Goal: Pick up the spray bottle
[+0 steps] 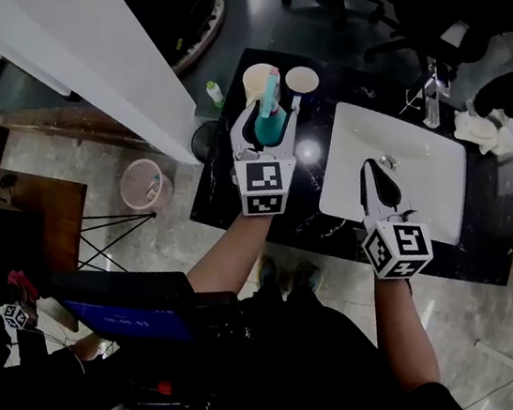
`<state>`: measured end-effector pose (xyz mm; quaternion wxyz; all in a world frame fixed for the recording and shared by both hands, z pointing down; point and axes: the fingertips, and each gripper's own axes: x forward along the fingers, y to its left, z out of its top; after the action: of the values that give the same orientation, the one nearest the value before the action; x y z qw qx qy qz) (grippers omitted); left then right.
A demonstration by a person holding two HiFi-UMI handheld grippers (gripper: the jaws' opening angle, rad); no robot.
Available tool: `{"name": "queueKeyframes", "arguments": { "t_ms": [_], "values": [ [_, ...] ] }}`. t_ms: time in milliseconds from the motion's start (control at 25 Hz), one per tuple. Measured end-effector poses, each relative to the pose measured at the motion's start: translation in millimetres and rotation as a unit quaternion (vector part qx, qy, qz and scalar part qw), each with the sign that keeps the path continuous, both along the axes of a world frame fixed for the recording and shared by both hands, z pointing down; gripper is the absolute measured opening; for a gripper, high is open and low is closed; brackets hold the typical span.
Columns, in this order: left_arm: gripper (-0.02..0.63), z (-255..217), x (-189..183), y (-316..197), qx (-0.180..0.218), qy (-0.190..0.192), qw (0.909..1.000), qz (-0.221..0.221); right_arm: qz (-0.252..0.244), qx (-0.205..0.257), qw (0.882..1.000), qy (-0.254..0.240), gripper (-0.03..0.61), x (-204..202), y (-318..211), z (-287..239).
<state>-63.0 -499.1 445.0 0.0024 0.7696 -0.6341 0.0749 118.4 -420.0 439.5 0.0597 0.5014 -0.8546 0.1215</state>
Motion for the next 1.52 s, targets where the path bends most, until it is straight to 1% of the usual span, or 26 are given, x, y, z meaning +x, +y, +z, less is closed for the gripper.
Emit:
{"name": "queueKeyframes", "arguments": {
  "t_ms": [360,440,680,1000,1400,1520],
  "values": [
    [0.235,1,-4,-15,-0.005,-0.005,1.0,-0.004,0.008,-0.005,1.0,-0.003,0.025,1,-6,5],
    [0.156,1,-5,-16,-0.007,-0.005,1.0,0.001,0.01,-0.005,1.0,-0.005,0.025,0,-6,5],
    [0.152,-2,-2,-17,-0.01,-0.001,0.9998,0.018,0.017,-0.005,1.0,-0.007,0.023,0,-6,3],
    [0.152,-21,8,-6,0.007,0.0,0.9994,0.034,0.017,0.001,1.0,-0.012,0.025,0,-3,-1],
    [0.152,-71,28,29,0.042,0.003,0.9974,0.058,0.017,0.015,1.0,-0.022,0.025,-5,10,-13],
    [0.152,-78,36,44,0.044,-0.001,0.9969,0.065,0.019,0.02,0.999,-0.027,0.025,-5,18,-19]
  ]
}}
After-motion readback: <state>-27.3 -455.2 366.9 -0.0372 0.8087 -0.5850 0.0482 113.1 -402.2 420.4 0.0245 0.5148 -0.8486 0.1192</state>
